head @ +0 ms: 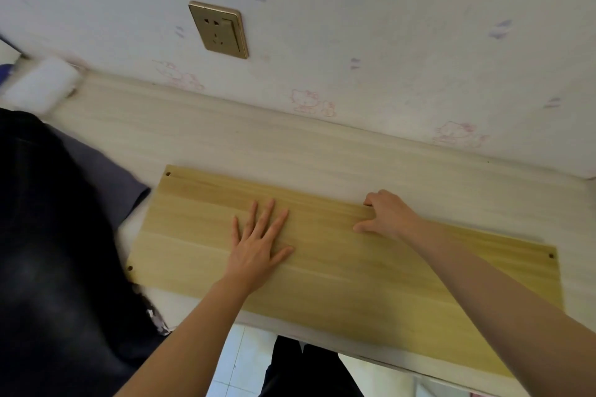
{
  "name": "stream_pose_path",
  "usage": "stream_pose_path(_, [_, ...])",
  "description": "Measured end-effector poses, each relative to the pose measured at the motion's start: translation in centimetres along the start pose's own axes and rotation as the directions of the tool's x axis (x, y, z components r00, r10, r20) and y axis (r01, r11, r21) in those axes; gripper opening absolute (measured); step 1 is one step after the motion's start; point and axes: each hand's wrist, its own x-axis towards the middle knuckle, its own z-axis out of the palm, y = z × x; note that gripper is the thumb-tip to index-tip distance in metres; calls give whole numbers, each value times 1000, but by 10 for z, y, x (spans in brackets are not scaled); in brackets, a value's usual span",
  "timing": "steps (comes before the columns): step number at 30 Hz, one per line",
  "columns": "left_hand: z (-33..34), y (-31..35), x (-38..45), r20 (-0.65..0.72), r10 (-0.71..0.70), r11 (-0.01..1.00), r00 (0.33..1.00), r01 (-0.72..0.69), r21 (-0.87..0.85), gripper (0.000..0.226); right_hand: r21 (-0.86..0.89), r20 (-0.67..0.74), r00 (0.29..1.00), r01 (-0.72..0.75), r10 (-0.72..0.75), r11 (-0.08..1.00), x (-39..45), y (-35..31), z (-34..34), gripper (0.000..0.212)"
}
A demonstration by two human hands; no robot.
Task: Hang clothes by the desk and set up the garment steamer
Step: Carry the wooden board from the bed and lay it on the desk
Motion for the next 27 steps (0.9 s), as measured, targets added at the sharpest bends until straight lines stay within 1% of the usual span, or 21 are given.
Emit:
stream_pose_path(5, [3,-2,1,-1,-12,1000,1000,12,17,73,-48,4,1000,3,-3,999,5,-4,0,66])
stream_pose_path(11, [5,-3,4,-31,-19,1000,999,19,10,72,-63,-69,998,-8,3,998,1,-9,7,62])
stream_pose_path(13, [6,-3,5,-32,-33,999,999,33,23,72,-130,-105,994,-11,-3,991,-3,-9,11,60])
stream_pose_path(15, [8,-3,4,-24,-61,998,998,61,22,74,-242,-167,986,-18,-23,970,-8,-7,20,57])
stream_pose_path(16, [10,-3,4,-19,-82,997,996,82,15,75,-260,-206,978,-22,-34,965,-10,-6,26,56])
stream_pose_path(18, [11,-4,5,-14,-109,994,994,109,10,76,-217,-262,964,-12,-46,976,-18,-3,37,58])
stream_pose_path(20, [12,-5,4,-14,-115,993,993,115,18,75,-176,-256,965,9,-55,984,-30,2,53,63])
stream_pose_path(22, [11,-4,2,-28,-135,991,990,136,7,73,-184,-249,966,30,-76,983,-44,9,73,64])
stream_pose_path(25, [9,-3,-9,-59,-145,988,988,142,-53,67,-166,-247,967,18,-59,986,-70,23,104,64])
stream_pose_path(27, [11,-6,-24,-67,-136,990,988,133,-53,66,-186,-245,968,6,-53,982,-88,32,122,65])
